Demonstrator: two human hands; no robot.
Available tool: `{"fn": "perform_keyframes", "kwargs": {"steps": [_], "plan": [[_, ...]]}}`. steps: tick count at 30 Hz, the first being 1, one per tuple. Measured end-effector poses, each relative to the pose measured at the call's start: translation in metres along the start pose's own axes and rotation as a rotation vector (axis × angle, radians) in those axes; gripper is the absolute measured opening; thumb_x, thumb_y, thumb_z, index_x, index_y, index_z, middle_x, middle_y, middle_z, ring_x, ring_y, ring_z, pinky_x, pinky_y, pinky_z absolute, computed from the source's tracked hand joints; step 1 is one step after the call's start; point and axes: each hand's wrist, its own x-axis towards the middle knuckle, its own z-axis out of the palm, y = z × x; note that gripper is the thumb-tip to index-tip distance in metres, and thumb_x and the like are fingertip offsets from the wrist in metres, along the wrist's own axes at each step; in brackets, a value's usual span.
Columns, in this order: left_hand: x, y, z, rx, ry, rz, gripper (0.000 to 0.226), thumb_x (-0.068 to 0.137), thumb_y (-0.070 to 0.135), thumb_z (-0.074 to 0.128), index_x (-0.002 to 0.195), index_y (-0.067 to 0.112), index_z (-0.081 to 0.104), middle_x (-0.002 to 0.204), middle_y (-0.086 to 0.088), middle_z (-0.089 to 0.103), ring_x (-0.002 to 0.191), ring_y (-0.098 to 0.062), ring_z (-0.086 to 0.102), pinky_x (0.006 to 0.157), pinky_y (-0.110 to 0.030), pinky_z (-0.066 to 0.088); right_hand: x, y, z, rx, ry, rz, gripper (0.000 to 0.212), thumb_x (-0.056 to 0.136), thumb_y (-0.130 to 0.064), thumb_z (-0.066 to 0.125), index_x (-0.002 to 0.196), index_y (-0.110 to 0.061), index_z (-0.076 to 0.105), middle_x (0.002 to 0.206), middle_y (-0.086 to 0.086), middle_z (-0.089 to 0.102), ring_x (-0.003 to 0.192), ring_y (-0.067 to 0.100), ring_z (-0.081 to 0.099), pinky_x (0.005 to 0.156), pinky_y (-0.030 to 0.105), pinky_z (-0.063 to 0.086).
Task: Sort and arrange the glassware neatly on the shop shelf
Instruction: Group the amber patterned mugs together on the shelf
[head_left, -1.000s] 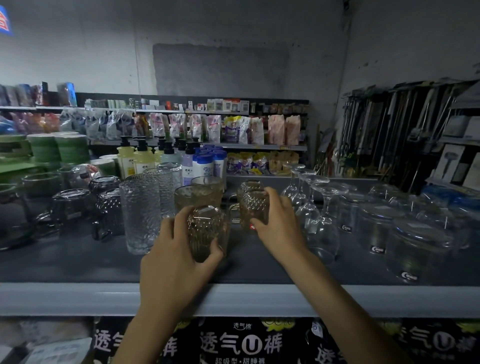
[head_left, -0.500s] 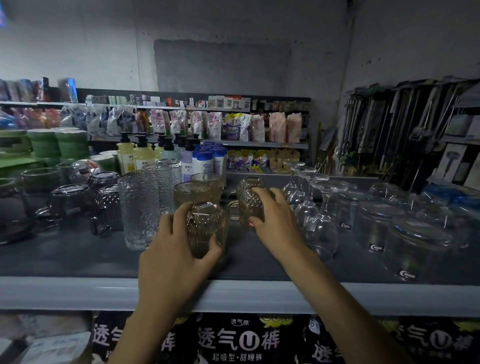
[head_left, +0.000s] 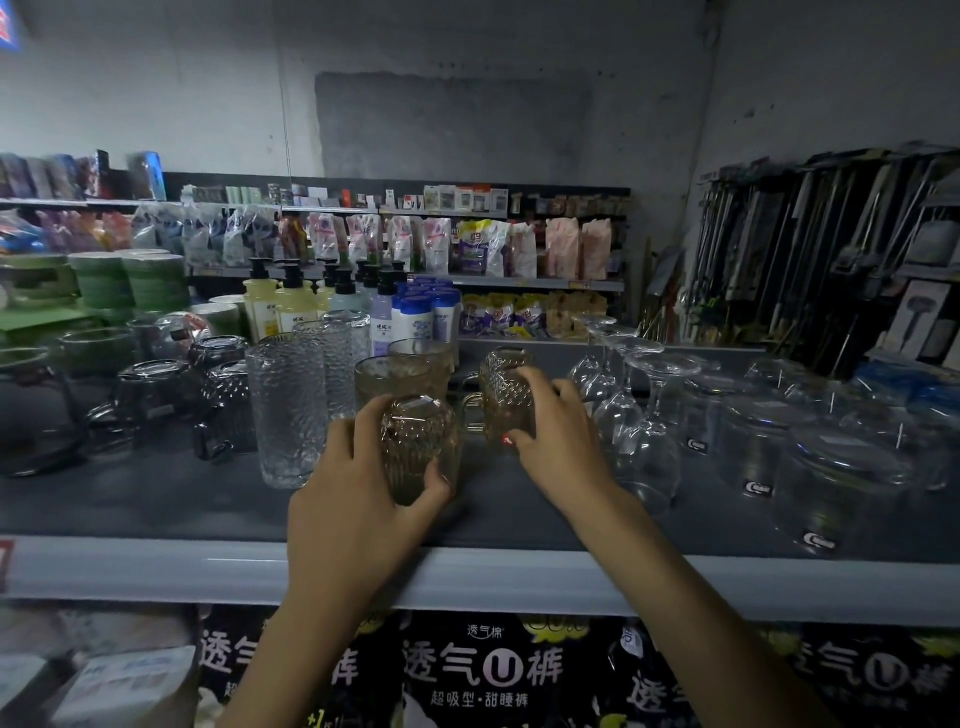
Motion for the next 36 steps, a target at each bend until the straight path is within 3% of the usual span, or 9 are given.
{"fn": "perform_keyframes", "kwargs": {"steps": [7, 12, 15, 19, 21, 23, 27, 32, 36], "plan": [[0.0, 0.002, -0.002, -0.022, -0.012, -0.017, 0.077, 0.077, 0.072, 0.049, 0.144, 0.036, 0.038, 0.131, 0.001, 0.055, 0.097, -0.028, 0.068, 0.065, -0.035, 0.049, 0.0, -0.001, -0.001, 0.014, -0.003, 0.013, 0.074, 0.089, -0.011, 0.076, 0.151, -0.03, 0.039, 0.141, 0.009, 0.04, 0.123, 0.029, 0.055, 0.102, 0.038, 0.049], [0.005, -0.001, -0.01, -0.163, -0.119, -0.067, 0.087, 0.075, 0.071, 0.07, 0.146, 0.044, 0.028, 0.139, 0.009, 0.053, 0.112, -0.02, 0.066, 0.085, -0.047, 0.059, -0.009, -0.011, -0.012, -0.024, 0.074, -0.044, 0.07, 0.094, -0.013, 0.07, 0.153, -0.024, 0.034, 0.149, 0.008, 0.034, 0.123, 0.028, 0.055, 0.101, 0.044, 0.052], [0.017, -0.01, -0.015, -0.292, -0.232, -0.186, 0.105, 0.067, 0.063, 0.085, 0.151, 0.035, 0.027, 0.125, 0.01, 0.061, 0.105, -0.013, 0.068, 0.096, -0.045, 0.056, -0.018, -0.02, -0.026, 0.038, 0.102, -0.119, 0.061, 0.094, -0.014, 0.069, 0.149, -0.025, 0.044, 0.142, 0.002, 0.044, 0.117, 0.021, 0.057, 0.099, 0.038, 0.052], [0.02, -0.011, -0.018, -0.318, -0.315, -0.199, 0.071, 0.069, 0.036, 0.093, 0.126, 0.025, 0.052, 0.094, 0.025, 0.06, 0.08, 0.006, 0.062, 0.081, -0.028, 0.054, -0.036, -0.037, -0.039, 0.351, -0.054, -0.102, 0.052, 0.094, -0.021, 0.071, 0.141, -0.034, 0.054, 0.138, -0.004, 0.053, 0.114, 0.012, 0.06, 0.095, 0.029, 0.055], [0.02, -0.009, -0.016, -0.336, -0.321, -0.191, 0.062, 0.07, 0.034, 0.093, 0.116, 0.029, 0.052, 0.093, 0.022, 0.062, 0.079, 0.004, 0.064, 0.079, -0.031, 0.057, -0.049, -0.046, -0.04, 0.442, -0.163, -0.105, 0.05, 0.095, -0.026, 0.071, 0.141, -0.037, 0.054, 0.139, -0.007, 0.051, 0.116, 0.008, 0.058, 0.09, 0.017, 0.052], [0.019, -0.008, -0.012, -0.348, -0.323, -0.166, 0.058, 0.071, 0.034, 0.093, 0.115, 0.03, 0.055, 0.095, 0.017, 0.065, 0.081, -0.002, 0.068, 0.08, -0.037, 0.06, -0.06, -0.05, -0.04, 0.47, -0.167, -0.121, 0.047, 0.094, -0.028, 0.072, 0.138, -0.037, 0.057, 0.136, -0.01, 0.052, 0.114, 0.006, 0.059, 0.094, 0.023, 0.055], [0.019, -0.001, -0.002, -0.328, -0.352, -0.065, 0.059, 0.076, 0.037, 0.09, 0.126, 0.024, 0.062, 0.104, 0.014, 0.07, 0.087, -0.005, 0.071, 0.084, -0.036, 0.06, -0.076, -0.041, -0.047, 0.307, -0.094, -0.155, 0.049, 0.095, -0.026, 0.071, 0.139, -0.038, 0.054, 0.132, -0.016, 0.048, 0.113, 0.005, 0.054, 0.1, 0.022, 0.049], [0.025, 0.024, 0.007, -0.351, -0.464, 0.084, 0.064, 0.082, 0.033, 0.086, 0.141, 0.029, 0.059, 0.104, 0.022, 0.062, 0.08, 0.016, 0.06, 0.069, 0.001, 0.043, -0.085, -0.024, -0.065, 0.163, -0.013, -0.147, 0.05, 0.093, -0.024, 0.073, 0.137, -0.036, 0.052, 0.13, -0.013, 0.044, 0.108, 0.003, 0.049, 0.087, 0.008, 0.039], [0.032, 0.03, 0.014, -0.391, -0.482, 0.102, 0.058, 0.083, 0.027, 0.086, 0.136, 0.028, 0.064, 0.105, 0.014, 0.068, 0.084, 0.01, 0.065, 0.07, -0.002, 0.047, -0.084, -0.017, -0.069, 0.166, -0.008, -0.112, 0.06, 0.089, -0.025, 0.078, 0.139, -0.039, 0.047, 0.137, -0.015, 0.039, 0.115, 0.002, 0.045, 0.098, 0.017, 0.041]]}}
